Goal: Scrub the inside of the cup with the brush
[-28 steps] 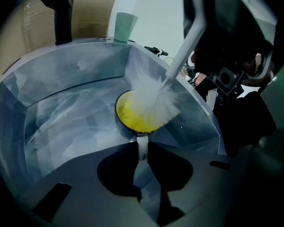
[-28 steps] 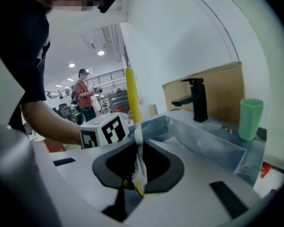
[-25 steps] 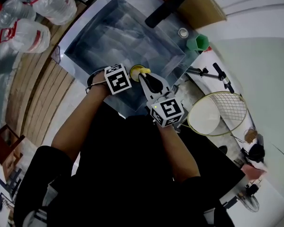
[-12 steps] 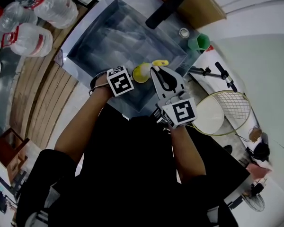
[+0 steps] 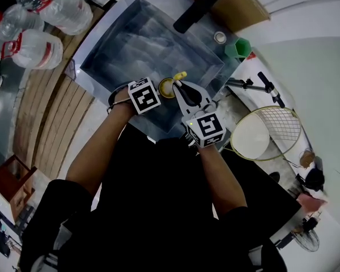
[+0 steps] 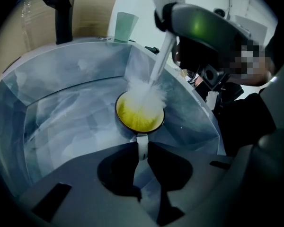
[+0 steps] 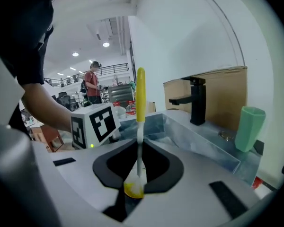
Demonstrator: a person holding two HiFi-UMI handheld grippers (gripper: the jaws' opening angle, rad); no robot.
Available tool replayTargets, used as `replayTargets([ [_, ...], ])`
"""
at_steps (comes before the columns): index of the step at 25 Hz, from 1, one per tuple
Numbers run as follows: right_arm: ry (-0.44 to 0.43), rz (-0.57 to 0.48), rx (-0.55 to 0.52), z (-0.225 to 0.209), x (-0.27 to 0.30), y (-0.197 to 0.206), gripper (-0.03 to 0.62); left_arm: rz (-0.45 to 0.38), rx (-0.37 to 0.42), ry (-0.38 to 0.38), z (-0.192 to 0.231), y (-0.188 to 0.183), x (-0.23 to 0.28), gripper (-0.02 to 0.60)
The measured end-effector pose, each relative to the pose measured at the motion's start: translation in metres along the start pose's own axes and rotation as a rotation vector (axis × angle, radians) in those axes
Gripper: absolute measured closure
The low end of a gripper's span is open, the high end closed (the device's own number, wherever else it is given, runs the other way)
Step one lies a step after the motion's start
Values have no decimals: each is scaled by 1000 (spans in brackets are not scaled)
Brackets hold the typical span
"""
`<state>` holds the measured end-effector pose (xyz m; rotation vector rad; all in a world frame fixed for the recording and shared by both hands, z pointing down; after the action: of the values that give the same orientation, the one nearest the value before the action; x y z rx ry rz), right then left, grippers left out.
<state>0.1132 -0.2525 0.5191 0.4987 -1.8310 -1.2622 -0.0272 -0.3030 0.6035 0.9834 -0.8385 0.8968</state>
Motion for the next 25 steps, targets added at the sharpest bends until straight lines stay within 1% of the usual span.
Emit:
replayTargets([
  [2,7,-23,-8,1,-15,-9,546,-12,6,-19,2,-2,-1,509],
  [5,23,-61,-7,3,-41,-26,546,-7,-11,11,0,2,0,509],
  [8,28,-40,7,7,-54,-26,546,-7,-13,14,-1,2,0,509],
  [12,38,31,79,10,-42,5,546,-2,-13,17,0,2,1,509],
  [13,44,42,95,9,-37,13,546,-6,-5,6,1,0,0,509],
  [15,52,43,122,5,-26,21,546,-20,24,-39,5,-4,-3,509],
  [16,54,36,129,3,-21,21,546,-20,27,-41,5,-4,-3,509],
  [18,55,37,120,2,-16,16,546,-13,18,-17,3,-3,-2,509],
  [20,55,48,101,3,-15,13,546,-23,31,-35,4,-5,-4,509],
  [23,78,48,94,3,-18,11,546,-43,63,-81,10,-9,-6,508],
  [25,97,27,98,4,-23,4,546,-44,52,-75,11,-8,-7,508],
])
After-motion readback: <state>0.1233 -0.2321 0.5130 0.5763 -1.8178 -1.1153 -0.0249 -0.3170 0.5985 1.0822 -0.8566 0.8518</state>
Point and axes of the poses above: the fingertips, and each gripper's own axes: x forward along the fingers, z to its left, y out of its underside, the point moved 10 cm from there along -x, backward along the fingers
